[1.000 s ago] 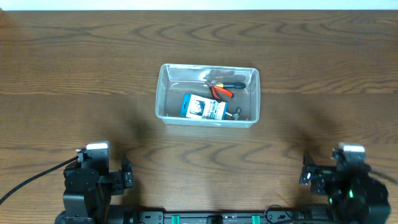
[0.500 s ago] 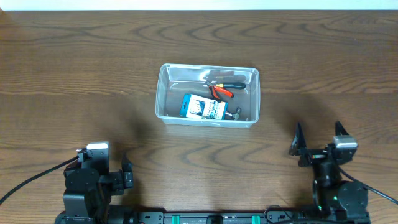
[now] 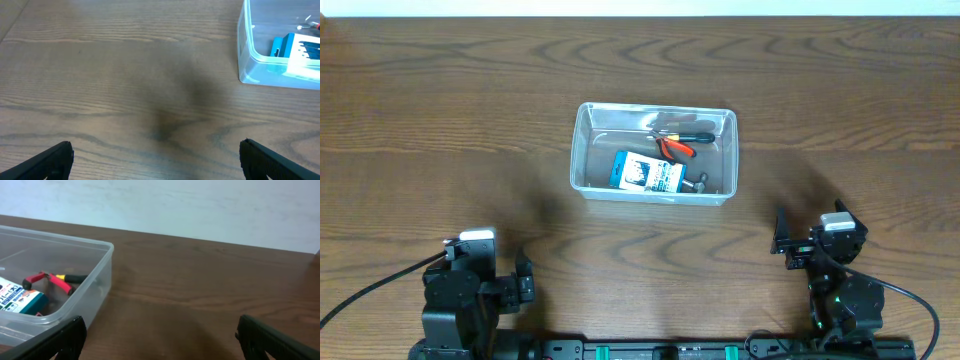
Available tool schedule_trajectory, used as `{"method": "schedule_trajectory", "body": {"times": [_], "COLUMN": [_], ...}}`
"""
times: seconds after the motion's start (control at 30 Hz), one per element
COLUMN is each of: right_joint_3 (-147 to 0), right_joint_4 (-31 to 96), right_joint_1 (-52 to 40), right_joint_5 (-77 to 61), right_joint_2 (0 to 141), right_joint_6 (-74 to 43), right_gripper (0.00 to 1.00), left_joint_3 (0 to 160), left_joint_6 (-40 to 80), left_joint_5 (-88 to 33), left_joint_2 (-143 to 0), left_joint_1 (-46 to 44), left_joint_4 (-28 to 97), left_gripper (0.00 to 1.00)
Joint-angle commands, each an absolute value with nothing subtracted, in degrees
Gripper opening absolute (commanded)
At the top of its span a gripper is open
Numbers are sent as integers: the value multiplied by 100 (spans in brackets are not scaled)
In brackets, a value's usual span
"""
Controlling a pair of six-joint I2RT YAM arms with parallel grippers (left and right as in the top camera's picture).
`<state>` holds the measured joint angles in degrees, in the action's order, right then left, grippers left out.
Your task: Pack container
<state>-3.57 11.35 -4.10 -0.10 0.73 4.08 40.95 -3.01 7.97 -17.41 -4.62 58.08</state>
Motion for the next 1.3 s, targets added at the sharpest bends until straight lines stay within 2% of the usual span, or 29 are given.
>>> {"method": "schedule_trajectory", "body": {"times": [0.0, 0.9, 1.0, 1.27], "right_joint_3": [-336, -336, -336, -336], "right_joint_4": [1135, 1135, 1135, 1135], "right_joint_1": [-447, -447, -447, -447], "right_joint_5": [-27, -27, -27, -27], "right_joint_2": [32, 32, 32, 32], "right_joint_6": [541, 541, 541, 541], "right_gripper": [99, 99, 99, 99], "left_joint_3": [4112, 4112, 4023, 2346], "left_joint_6": [-274, -403, -403, 34], "left_joint_5": [864, 864, 576, 248], "left_joint_2": [-1710, -1686, -1444, 5], "left_joint_1": [-480, -464, -395, -395], "left_joint_4": [5806, 5782, 5736, 3942], "left_gripper": [98, 98, 98, 98]}}
